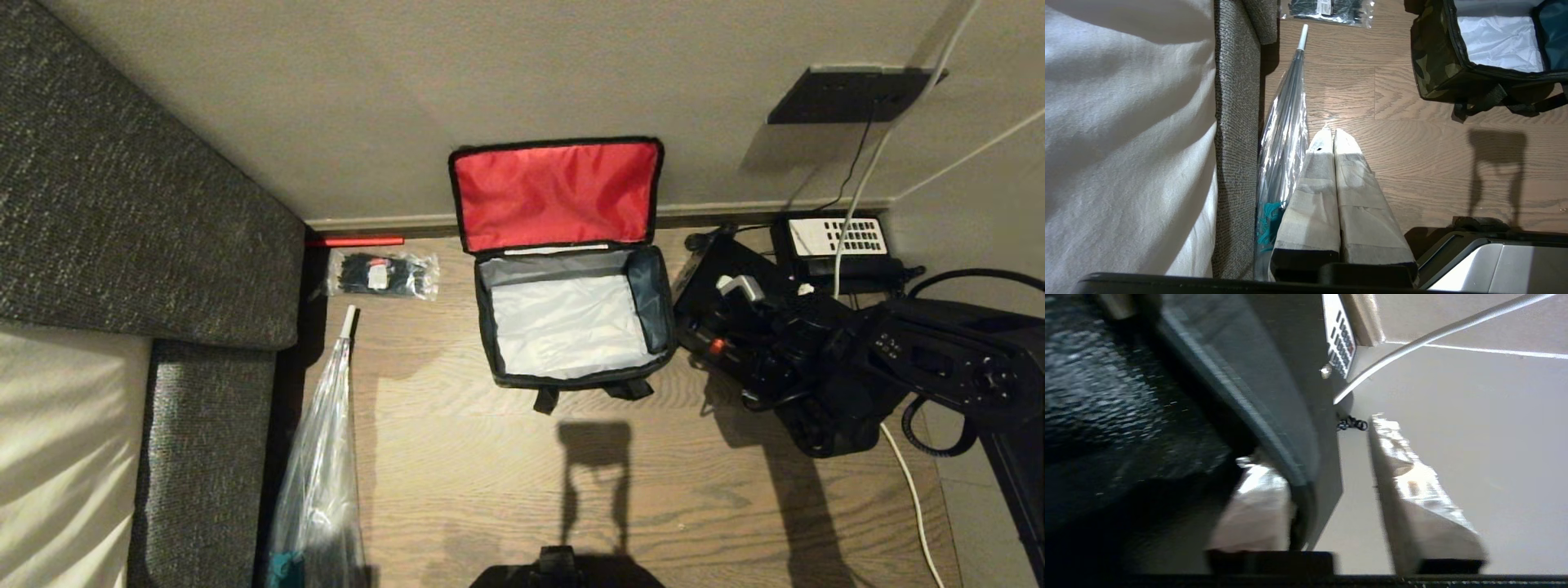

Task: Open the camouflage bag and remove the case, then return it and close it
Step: Grip the handle again, then place the black box back

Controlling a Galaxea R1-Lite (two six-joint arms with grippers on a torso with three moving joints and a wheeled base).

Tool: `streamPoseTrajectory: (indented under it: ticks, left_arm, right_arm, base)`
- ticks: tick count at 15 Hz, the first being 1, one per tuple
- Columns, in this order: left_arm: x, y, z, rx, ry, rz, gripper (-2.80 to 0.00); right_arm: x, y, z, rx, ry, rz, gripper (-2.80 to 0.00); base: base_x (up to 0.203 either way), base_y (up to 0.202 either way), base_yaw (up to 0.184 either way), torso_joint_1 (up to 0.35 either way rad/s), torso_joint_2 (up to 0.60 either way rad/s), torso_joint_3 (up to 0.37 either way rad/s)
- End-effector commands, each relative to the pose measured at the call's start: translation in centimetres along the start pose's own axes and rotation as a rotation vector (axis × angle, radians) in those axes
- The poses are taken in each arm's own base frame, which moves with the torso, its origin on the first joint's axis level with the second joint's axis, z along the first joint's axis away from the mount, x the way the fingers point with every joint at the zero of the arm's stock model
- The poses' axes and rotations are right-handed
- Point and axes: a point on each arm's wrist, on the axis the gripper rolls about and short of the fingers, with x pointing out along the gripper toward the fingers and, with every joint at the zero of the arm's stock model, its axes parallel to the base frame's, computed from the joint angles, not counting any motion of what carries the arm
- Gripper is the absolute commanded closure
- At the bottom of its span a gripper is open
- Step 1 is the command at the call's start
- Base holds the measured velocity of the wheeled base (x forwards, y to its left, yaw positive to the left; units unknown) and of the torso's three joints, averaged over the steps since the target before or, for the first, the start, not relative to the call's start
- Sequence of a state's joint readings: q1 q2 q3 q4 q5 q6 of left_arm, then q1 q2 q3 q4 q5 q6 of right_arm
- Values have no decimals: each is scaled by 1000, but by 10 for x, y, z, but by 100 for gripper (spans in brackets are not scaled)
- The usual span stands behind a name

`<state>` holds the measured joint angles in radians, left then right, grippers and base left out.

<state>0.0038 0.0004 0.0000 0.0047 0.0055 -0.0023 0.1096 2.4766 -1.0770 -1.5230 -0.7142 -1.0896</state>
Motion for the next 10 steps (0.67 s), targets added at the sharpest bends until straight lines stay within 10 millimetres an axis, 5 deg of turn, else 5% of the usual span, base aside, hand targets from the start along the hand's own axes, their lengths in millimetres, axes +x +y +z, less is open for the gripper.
streamPoseTrajectory:
  ticks: [1, 6, 10]
  left_arm:
    - [0, 0, -1, -1, 1, 1, 0]
    - [0, 0, -1, -1, 1, 1, 0]
    - [0, 0, -1, -1, 1, 1, 0]
  right_arm:
    - [-3, -1, 0, -7, 2, 2, 0]
    - [-12, -46, 31, 54, -63, -65, 0]
    - [-25, -103, 47, 77, -94, -142, 0]
  base:
    - [0, 0, 0, 0, 0, 0]
    - [0, 0, 0, 0, 0, 0]
    - [0, 0, 0, 0, 0, 0]
